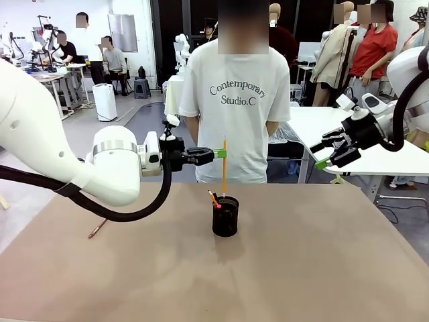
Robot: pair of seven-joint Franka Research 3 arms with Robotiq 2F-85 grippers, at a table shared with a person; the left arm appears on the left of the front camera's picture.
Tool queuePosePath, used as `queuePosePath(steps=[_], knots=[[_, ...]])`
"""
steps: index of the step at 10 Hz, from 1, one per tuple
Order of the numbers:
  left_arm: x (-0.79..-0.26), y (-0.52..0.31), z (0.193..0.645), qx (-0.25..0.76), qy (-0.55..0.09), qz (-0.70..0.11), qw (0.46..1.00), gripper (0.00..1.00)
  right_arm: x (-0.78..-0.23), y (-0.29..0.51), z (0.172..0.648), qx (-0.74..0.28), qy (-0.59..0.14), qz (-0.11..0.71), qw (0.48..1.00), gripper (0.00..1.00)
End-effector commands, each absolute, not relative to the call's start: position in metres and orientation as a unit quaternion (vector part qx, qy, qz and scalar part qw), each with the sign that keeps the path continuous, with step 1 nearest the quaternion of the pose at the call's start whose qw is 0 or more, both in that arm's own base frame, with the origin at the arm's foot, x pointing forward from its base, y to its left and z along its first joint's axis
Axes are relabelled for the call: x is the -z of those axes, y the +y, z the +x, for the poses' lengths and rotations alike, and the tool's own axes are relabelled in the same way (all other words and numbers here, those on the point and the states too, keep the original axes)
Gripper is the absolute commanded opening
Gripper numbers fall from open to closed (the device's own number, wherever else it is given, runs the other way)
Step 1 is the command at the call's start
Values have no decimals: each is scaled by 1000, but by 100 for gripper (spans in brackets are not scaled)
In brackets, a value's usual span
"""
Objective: Place the pens into the pen holder.
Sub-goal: Pick up a writing instrument from the table and place it into the Pen holder.
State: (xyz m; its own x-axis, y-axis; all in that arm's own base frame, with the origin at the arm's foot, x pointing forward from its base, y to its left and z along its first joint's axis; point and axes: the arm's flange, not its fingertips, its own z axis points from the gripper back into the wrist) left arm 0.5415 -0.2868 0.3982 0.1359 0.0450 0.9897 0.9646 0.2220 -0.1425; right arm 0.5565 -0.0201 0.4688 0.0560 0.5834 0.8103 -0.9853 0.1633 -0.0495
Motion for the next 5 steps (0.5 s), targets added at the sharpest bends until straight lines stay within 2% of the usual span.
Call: queuePosePath(steps=[1,5], knots=[[-381,-288,550,433,-540,-477,542,0,-472,-19,557,-582,-356,274,678,100],[-359,-291,559,470,-542,-470,514,0,-472,-19,557,-582,-356,274,678,100]])
